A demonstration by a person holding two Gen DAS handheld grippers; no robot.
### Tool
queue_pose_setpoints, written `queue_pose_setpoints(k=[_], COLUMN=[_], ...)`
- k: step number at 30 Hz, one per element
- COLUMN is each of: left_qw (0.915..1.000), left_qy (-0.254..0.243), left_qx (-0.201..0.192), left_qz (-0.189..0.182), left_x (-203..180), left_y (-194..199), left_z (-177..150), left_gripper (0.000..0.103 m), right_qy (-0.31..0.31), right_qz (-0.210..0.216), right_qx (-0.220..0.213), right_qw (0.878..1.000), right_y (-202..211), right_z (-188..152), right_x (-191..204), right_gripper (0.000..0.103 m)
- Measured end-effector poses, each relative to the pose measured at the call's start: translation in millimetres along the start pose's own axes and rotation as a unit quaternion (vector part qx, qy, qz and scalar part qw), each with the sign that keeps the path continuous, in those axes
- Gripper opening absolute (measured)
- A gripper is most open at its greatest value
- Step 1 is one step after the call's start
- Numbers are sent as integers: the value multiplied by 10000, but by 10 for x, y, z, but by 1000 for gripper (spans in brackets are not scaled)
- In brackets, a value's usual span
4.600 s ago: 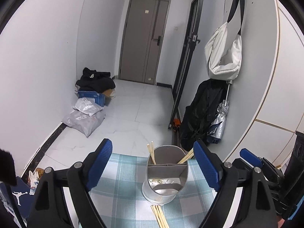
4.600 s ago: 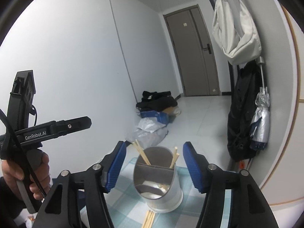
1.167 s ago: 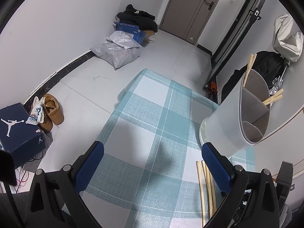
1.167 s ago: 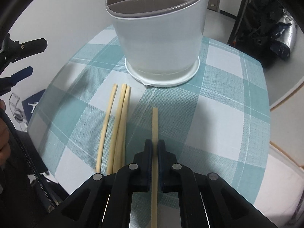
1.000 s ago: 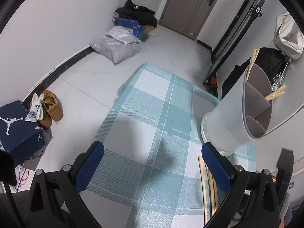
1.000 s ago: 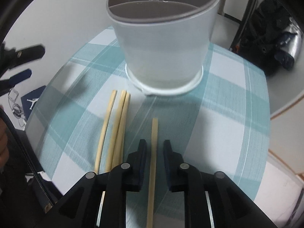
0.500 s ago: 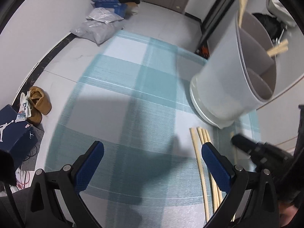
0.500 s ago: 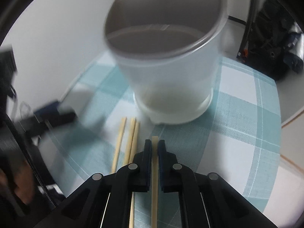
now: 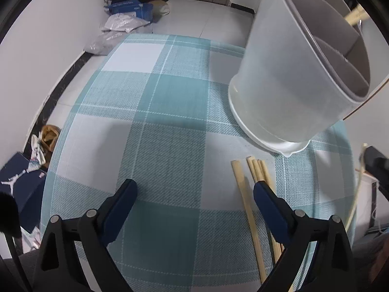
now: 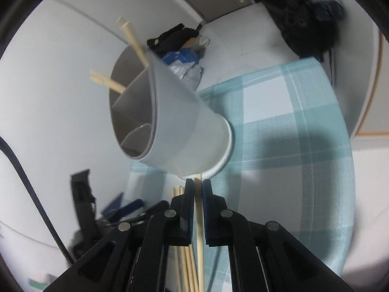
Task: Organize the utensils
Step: 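Grasp another chopstick with the left gripper while the right gripper holds its chopstick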
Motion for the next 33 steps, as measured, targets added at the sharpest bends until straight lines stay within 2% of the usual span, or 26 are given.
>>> queue_pose_setpoints(k=[2, 6, 7, 9, 11, 13, 15, 16, 20, 25, 29, 33], left_qw=[9999, 9987, 9988, 9987, 9987, 9985, 9985, 9987, 9992, 9991, 9979, 9936], left_qy=[-121, -255, -238, -204, -200, -176, -167, -161, -38, 266, 410, 546], left_qx=[-38, -111, -125, -172, -220, -259, -300, -290, -258, -288, -502, -976], left_qz=[102, 438, 420, 425, 423, 450, 426, 391, 302, 177, 65, -139], left_x=[-48, -72, -84, -99, -126, -139, -166, -183, -188, -118, -87, -54], left_y=[1, 12, 19, 33, 42, 44, 47, 31, -28, 34, 170, 434], left_z=[-10, -16, -12, 4, 19, 23, 21, 35, 125, 159, 190, 243], left_gripper=[89, 72, 68, 47, 33, 27, 12, 9, 3, 3, 3, 3], right_qy=[-147, -192, -181, -137, -66, 7, 41, 58, 141, 321, 488, 718], right_qz=[79, 116, 119, 125, 79, 38, 19, 5, -1, -34, -118, -247], right_qx=[-31, -118, -141, -167, -193, -220, -242, -256, -338, -465, -614, -817], right_qw=[9999, 9997, 9997, 9997, 9998, 9998, 9997, 9997, 9993, 9984, 9968, 9938], right_y=[59, 158, 184, 241, 272, 275, 283, 286, 303, 352, 403, 489], right_z=[-7, -25, -30, -41, -51, -55, -57, -55, -38, -29, -25, -18], right_x=[-52, -60, -55, -55, -48, -46, -50, -53, -23, 55, 118, 206], right_gripper=[6, 6, 6, 6, 6, 6, 6, 6, 6, 6, 6, 6])
Point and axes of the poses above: each gripper's, at about its wrist camera, not at the fingertips, and y roughly against the way its jaws point, x to its left, z to its top, the point moved 7 cm from there along -y, roughly the way its jaws point
